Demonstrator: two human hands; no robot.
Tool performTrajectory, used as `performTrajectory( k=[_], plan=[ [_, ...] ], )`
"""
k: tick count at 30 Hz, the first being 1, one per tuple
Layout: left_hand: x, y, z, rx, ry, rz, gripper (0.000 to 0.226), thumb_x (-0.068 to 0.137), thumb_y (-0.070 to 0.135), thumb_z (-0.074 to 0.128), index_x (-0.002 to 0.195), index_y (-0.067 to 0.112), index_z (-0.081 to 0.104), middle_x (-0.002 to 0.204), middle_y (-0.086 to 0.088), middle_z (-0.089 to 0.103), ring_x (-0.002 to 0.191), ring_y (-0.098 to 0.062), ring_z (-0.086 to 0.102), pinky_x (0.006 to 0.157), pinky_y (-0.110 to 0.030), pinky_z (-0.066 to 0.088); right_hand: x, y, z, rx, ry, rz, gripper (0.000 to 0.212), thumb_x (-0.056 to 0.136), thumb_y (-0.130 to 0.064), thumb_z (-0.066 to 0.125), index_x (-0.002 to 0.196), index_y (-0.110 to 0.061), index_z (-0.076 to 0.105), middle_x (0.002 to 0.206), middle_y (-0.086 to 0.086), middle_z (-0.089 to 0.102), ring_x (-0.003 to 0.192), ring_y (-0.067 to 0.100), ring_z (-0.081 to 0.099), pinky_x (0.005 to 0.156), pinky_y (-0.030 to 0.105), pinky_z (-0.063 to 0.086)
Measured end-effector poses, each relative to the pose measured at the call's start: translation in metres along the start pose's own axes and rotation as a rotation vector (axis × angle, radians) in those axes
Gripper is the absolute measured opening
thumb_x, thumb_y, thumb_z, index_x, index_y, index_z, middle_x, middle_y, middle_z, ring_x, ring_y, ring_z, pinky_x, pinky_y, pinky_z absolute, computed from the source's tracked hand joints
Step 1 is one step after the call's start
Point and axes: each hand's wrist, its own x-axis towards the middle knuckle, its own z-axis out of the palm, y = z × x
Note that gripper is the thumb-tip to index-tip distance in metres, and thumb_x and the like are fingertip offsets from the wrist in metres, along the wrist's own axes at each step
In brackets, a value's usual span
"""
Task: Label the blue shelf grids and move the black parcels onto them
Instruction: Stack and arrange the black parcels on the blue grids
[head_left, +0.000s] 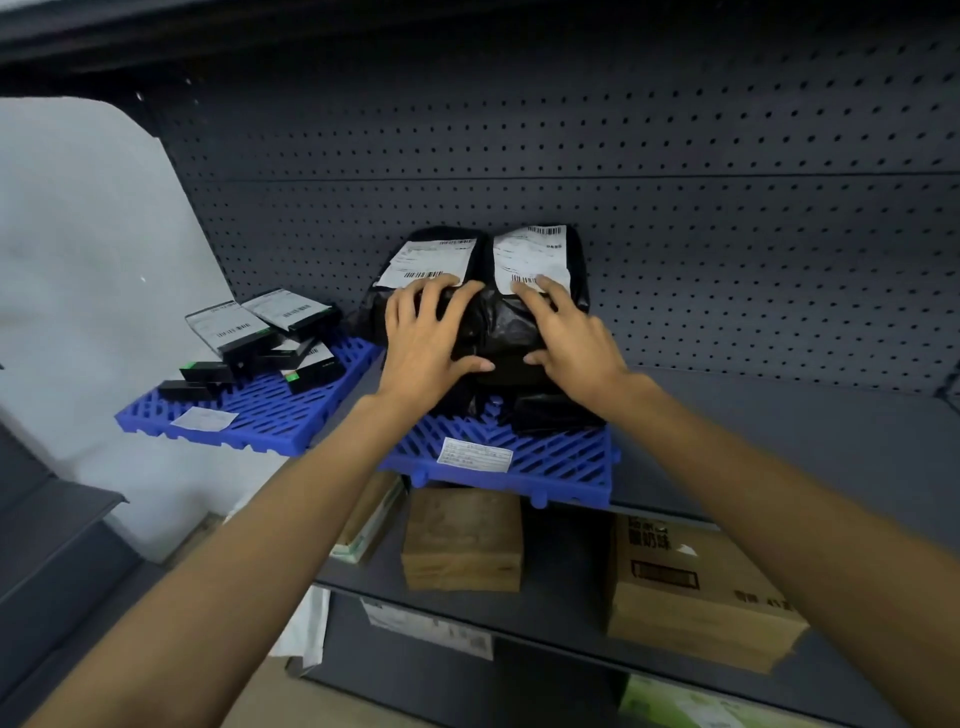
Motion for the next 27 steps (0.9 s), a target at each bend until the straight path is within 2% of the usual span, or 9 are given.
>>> performTrajectory(
  k=[6, 9, 11, 13, 15, 16, 20, 24, 27],
  plan=[
    [0.001, 0.009, 0.005, 0.051, 0.026, -0.032, 0.092, 0.069, 0.066, 0.07, 0.146, 0.029, 0.035, 0.142, -0.009, 0.039, 0.13, -0.034, 0.035, 0.112, -0.05, 0.024, -0.004, 0.008, 0.002, 0.057, 0.037, -0.046, 0.091, 0.089, -0.014, 0.07, 0.156, -0.03, 0.012, 0.164, 0.003, 0.008, 0.097, 0.035, 0.067, 0.077, 0.044, 0.054],
    [0.0, 0.011, 0.005, 0.086, 0.027, -0.039, 0.089, 0.072, 0.068, 0.067, 0.146, 0.031, 0.034, 0.144, -0.009, 0.037, 0.132, -0.035, 0.033, 0.113, -0.05, 0.023, -0.02, 0.023, 0.007, 0.153, 0.092, -0.121, 0.099, 0.086, -0.018, 0.074, 0.156, -0.034, 0.006, 0.165, -0.001, 0.001, 0.107, 0.031, 0.063, 0.08, 0.043, 0.053],
    [0.001, 0.015, 0.006, 0.1, 0.026, -0.056, 0.086, 0.073, 0.066, 0.067, 0.145, 0.032, 0.036, 0.144, -0.009, 0.036, 0.133, -0.035, 0.032, 0.114, -0.052, 0.021, -0.037, 0.037, 0.015, 0.179, 0.104, -0.154, 0.111, 0.079, -0.026, 0.08, 0.156, -0.036, 0.001, 0.165, -0.004, -0.005, 0.127, 0.032, 0.05, 0.09, 0.044, 0.052],
    [0.002, 0.018, 0.005, 0.093, 0.021, -0.077, 0.084, 0.073, 0.065, 0.069, 0.143, 0.032, 0.037, 0.144, -0.009, 0.036, 0.133, -0.035, 0.032, 0.114, -0.054, 0.02, -0.05, 0.05, 0.023, 0.117, 0.059, -0.182, 0.123, 0.072, -0.035, 0.085, 0.155, -0.038, -0.006, 0.163, -0.007, -0.016, 0.144, 0.034, 0.026, 0.107, 0.051, 0.041],
    [0.003, 0.019, 0.005, 0.094, 0.018, -0.083, 0.083, 0.073, 0.065, 0.069, 0.143, 0.032, 0.038, 0.143, -0.009, 0.036, 0.133, -0.035, 0.031, 0.114, -0.054, 0.021, -0.055, 0.057, 0.03, 0.066, 0.029, -0.175, 0.133, 0.067, -0.037, 0.087, 0.153, -0.041, -0.014, 0.16, -0.01, -0.025, 0.149, 0.036, 0.011, 0.111, 0.055, 0.035],
    [0.003, 0.019, 0.004, 0.097, 0.018, -0.081, 0.083, 0.073, 0.065, 0.069, 0.143, 0.032, 0.039, 0.143, -0.009, 0.036, 0.133, -0.035, 0.032, 0.114, -0.054, 0.021, -0.055, 0.056, 0.033, 0.086, 0.031, -0.165, 0.135, 0.067, -0.033, 0.088, 0.152, -0.042, -0.016, 0.159, -0.011, -0.027, 0.149, 0.038, 0.01, 0.108, 0.056, 0.04],
    [0.003, 0.019, 0.005, 0.082, 0.033, -0.078, 0.082, 0.072, 0.063, 0.07, 0.142, 0.03, 0.041, 0.142, -0.01, 0.038, 0.133, -0.036, 0.033, 0.114, -0.053, 0.021, -0.053, 0.045, 0.047, 0.203, 0.114, -0.161, 0.134, 0.069, -0.012, 0.088, 0.154, -0.039, -0.011, 0.161, -0.008, -0.025, 0.135, 0.035, 0.04, 0.077, 0.038, 0.058],
    [0.002, 0.019, 0.005, 0.096, 0.035, -0.08, 0.083, 0.073, 0.065, 0.069, 0.143, 0.031, 0.04, 0.142, -0.009, 0.038, 0.133, -0.034, 0.032, 0.114, -0.052, 0.021, -0.047, 0.042, 0.052, 0.209, 0.157, -0.123, 0.133, 0.066, -0.019, 0.09, 0.154, -0.04, -0.009, 0.163, -0.004, -0.02, 0.107, 0.03, 0.058, 0.061, 0.035, 0.058],
    [0.002, 0.02, 0.005, 0.107, 0.031, -0.076, 0.084, 0.073, 0.067, 0.067, 0.143, 0.03, 0.039, 0.143, -0.008, 0.038, 0.133, -0.033, 0.033, 0.113, -0.052, 0.022, -0.04, 0.03, 0.059, 0.224, 0.178, -0.068, 0.135, 0.064, -0.028, 0.091, 0.153, -0.044, -0.009, 0.163, 0.0, -0.017, 0.101, 0.033, 0.061, 0.058, 0.038, 0.058]
  ],
)
